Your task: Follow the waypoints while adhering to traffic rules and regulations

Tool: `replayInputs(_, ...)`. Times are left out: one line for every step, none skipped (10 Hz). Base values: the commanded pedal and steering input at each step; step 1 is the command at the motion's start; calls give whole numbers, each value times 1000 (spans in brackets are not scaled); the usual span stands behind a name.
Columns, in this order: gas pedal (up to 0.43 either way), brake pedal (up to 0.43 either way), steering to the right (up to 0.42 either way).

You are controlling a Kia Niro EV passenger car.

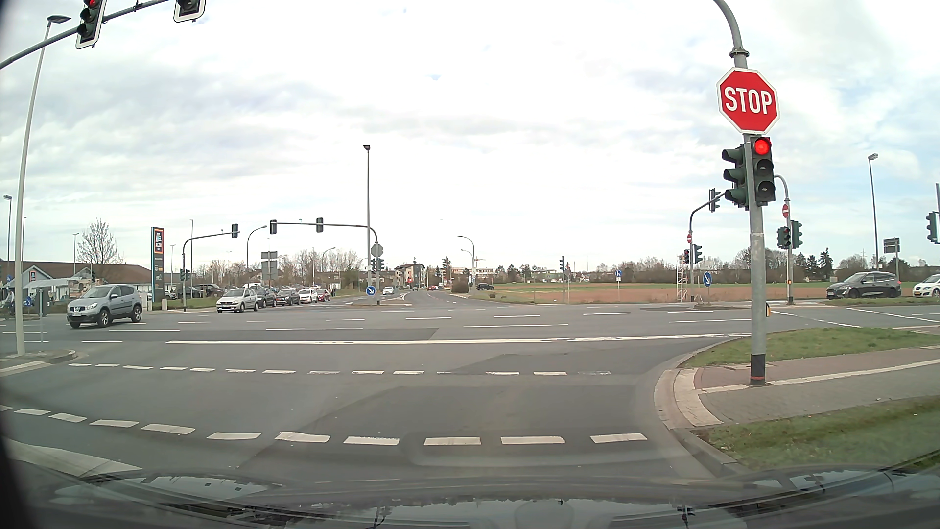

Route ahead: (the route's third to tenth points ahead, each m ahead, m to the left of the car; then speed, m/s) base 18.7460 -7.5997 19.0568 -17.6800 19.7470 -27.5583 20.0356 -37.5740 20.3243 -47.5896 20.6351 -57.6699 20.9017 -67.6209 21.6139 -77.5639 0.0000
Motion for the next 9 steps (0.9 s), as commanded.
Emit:
replayInputs(0,293,0)
replayInputs(0,287,0)
replayInputs(0,293,-1)
replayInputs(0,287,0)
replayInputs(0,287,0)
replayInputs(0,287,0)
replayInputs(0,293,0)
replayInputs(0,287,-1)
replayInputs(0,293,0)
